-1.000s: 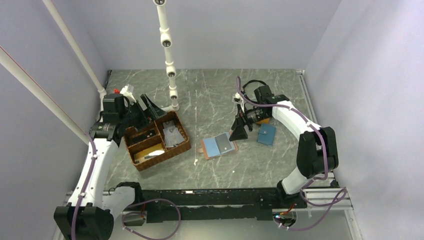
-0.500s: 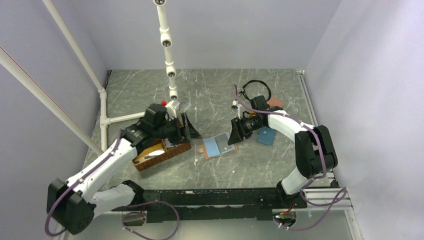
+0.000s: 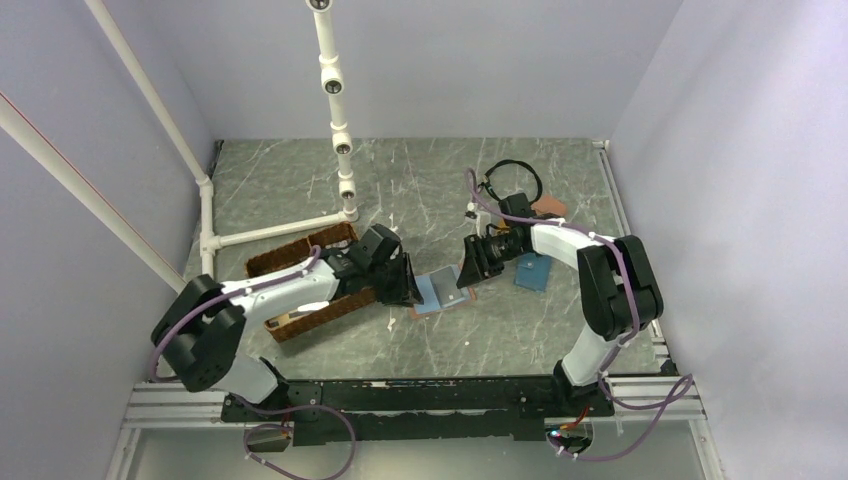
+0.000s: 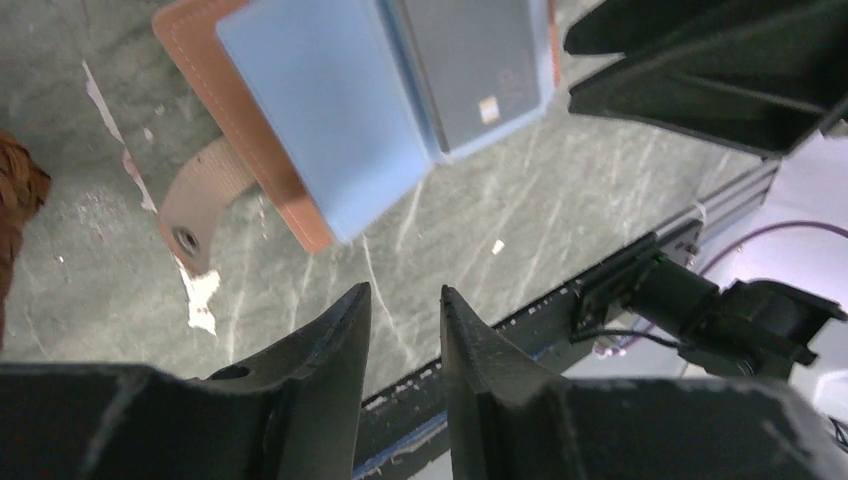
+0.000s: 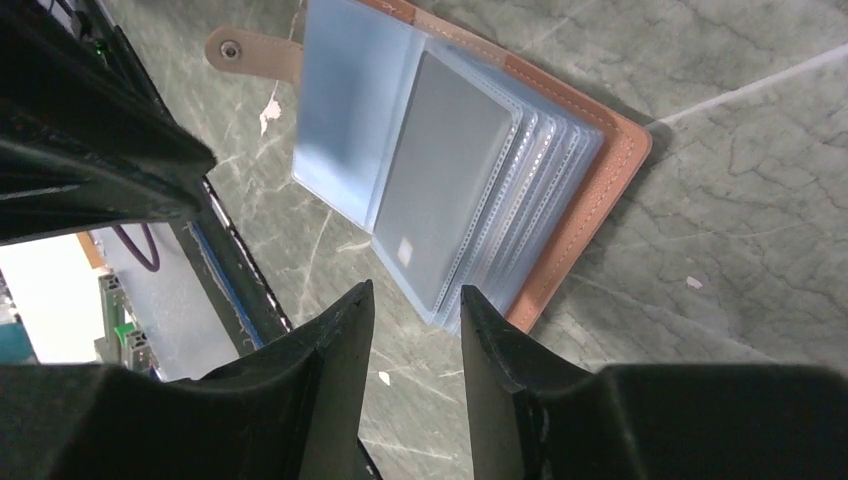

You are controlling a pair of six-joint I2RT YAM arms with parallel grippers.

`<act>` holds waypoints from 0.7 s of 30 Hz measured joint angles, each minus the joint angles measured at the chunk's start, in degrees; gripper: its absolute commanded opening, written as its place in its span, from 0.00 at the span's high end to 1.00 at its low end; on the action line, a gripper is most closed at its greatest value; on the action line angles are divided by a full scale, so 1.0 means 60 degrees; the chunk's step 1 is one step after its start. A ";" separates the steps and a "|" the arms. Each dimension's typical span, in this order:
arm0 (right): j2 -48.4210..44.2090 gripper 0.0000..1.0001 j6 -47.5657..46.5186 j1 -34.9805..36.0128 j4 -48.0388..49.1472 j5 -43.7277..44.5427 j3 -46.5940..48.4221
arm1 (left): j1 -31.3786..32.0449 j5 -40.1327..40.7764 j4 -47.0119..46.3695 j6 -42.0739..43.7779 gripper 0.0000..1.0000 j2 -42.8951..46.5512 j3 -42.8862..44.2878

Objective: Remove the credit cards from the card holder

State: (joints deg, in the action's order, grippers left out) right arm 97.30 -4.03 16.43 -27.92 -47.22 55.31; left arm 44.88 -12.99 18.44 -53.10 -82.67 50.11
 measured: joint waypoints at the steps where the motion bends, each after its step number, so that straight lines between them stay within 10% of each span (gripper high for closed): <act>1: 0.0076 0.61 0.0011 0.0000 0.0000 -0.0004 0.0004 | 0.0004 0.0091 -0.0095 -0.0036 0.64 -0.0200 0.0007; 14: 0.0393 0.60 0.0109 0.0000 -0.0011 0.0127 0.0113 | 0.0011 0.0452 -0.0852 -0.0102 0.66 -0.2809 0.1220; 21: 0.0579 0.77 0.0040 0.0011 -0.0069 0.0011 0.0197 | 0.0004 0.0127 -0.0896 -0.0069 0.69 -0.3457 0.1545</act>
State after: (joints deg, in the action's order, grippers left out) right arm 100.77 -3.79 16.49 -28.34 -47.16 56.49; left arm 44.91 -12.23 13.06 -53.52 -103.42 59.37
